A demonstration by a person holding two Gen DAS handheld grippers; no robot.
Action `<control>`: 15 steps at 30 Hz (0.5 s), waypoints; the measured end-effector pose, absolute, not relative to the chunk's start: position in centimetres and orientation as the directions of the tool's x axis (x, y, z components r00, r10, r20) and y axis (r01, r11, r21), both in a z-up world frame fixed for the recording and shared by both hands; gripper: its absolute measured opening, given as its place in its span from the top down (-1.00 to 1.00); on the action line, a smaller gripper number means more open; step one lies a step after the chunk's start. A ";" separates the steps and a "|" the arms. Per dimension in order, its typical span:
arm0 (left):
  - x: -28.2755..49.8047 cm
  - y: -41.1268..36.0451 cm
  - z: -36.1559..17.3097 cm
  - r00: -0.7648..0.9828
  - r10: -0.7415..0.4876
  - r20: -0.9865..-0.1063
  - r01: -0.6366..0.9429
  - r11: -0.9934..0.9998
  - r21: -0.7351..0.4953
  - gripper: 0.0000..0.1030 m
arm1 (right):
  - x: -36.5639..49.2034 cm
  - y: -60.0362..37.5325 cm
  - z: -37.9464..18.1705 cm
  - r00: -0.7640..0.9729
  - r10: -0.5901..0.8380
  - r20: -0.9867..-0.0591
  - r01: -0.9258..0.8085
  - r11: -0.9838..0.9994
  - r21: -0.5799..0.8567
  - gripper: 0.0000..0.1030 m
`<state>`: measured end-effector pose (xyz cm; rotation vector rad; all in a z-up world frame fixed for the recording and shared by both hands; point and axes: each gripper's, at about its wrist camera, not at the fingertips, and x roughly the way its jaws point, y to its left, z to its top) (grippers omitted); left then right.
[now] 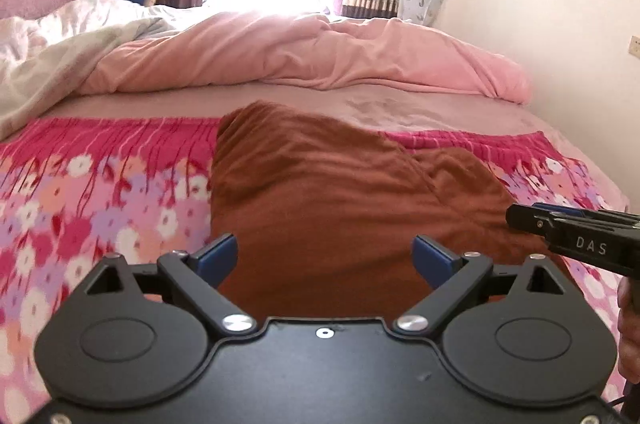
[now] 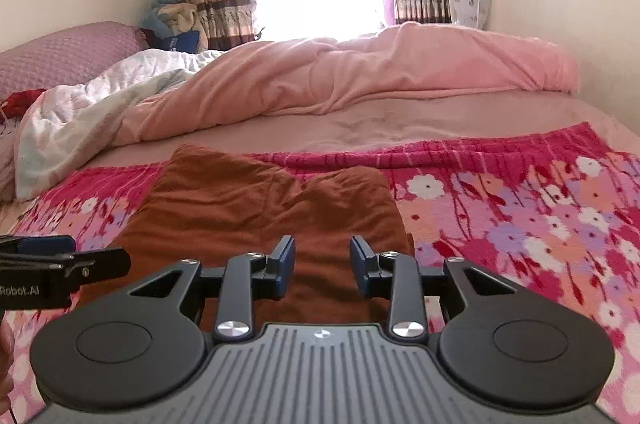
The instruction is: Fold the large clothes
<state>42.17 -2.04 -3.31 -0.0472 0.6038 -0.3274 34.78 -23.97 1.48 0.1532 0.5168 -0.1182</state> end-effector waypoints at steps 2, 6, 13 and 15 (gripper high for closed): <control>40.1 -1.7 -4.0 0.784 -0.298 -0.544 0.273 0.953 -0.128 -0.86 | 33.3 -23.4 1.3 0.866 -0.069 -0.496 0.140 0.984 0.107 0.23; 37.9 -0.8 -5.7 0.767 -0.304 -0.565 0.257 0.952 -0.164 -0.85 | 30.7 -22.4 0.4 0.868 -0.079 -0.491 0.131 0.989 0.072 0.20; 38.0 -0.9 -8.5 0.733 -0.314 -0.603 0.234 0.949 -0.209 -0.90 | 29.9 -21.6 -1.3 0.855 -0.101 -0.508 0.135 0.990 0.032 0.19; 38.2 -1.0 -8.9 0.736 -0.308 -0.603 0.233 0.951 -0.201 -0.90 | 30.0 -21.6 -2.0 0.850 -0.098 -0.517 0.132 0.991 0.028 0.19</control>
